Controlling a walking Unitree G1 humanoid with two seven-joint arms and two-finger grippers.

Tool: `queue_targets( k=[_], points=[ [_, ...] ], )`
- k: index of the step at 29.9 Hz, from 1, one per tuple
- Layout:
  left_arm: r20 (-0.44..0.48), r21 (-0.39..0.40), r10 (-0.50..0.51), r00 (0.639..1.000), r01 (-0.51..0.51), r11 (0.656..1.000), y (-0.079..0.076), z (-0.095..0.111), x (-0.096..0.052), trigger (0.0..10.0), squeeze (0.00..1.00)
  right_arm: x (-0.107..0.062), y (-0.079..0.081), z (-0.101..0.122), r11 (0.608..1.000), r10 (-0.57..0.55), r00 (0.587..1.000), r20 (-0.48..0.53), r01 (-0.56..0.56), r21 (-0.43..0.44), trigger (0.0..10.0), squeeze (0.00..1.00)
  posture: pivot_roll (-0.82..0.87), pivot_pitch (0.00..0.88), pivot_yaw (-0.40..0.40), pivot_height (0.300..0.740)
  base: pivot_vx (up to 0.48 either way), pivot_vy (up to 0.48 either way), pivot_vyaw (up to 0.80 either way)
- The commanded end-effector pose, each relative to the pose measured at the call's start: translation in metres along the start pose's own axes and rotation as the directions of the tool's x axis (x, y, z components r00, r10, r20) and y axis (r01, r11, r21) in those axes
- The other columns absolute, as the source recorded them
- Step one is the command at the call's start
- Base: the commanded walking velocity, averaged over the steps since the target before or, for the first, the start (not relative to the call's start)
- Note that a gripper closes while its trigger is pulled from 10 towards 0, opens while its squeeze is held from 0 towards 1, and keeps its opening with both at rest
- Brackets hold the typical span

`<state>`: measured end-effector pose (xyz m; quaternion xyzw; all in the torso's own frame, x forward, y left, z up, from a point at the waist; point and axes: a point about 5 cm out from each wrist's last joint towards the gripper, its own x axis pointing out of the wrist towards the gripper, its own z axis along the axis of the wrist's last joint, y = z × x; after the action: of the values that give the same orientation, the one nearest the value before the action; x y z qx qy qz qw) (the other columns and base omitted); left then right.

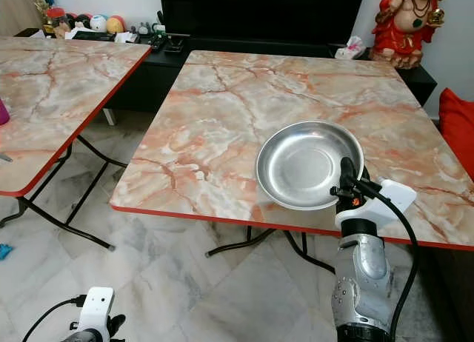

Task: Setting the table

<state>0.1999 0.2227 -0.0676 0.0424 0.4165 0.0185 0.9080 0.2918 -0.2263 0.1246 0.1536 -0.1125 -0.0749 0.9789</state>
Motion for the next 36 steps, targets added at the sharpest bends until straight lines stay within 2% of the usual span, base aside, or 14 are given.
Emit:
queue_targets(
  k=[1,10,36],
  points=[
    [-0.005,-0.003,-0.003,1.0,0.003,1.0,-0.0013,-0.0012,0.0,10.0,0.0,0.0048,0.0012,0.0066,1.0,0.007,1.0,0.025,-0.007,-0.007,10.0,0.0,0.09,0.0,-0.01,0.74,0.0,0.0,0.0],
    [0.001,-0.015,-0.003,1.0,0.003,1.0,-0.0033,-0.0004,0.0003,10.0,0.0,0.0063,0.0021,0.0095,1.0,0.013,1.0,0.028,-0.013,-0.012,10.0,0.0,0.07,0.0,-0.014,0.74,0.0,0.0,0.0],
    [-0.001,0.003,-0.015,1.0,0.015,1.0,-0.0033,0.0002,0.0004,10.0,0.0,0.0081,0.0081,0.0084,1.0,0.019,0.999,0.03,-0.019,-0.007,10.0,0.0,0.05,0.0,-0.001,0.74,0.256,0.0,0.0]
  ],
)
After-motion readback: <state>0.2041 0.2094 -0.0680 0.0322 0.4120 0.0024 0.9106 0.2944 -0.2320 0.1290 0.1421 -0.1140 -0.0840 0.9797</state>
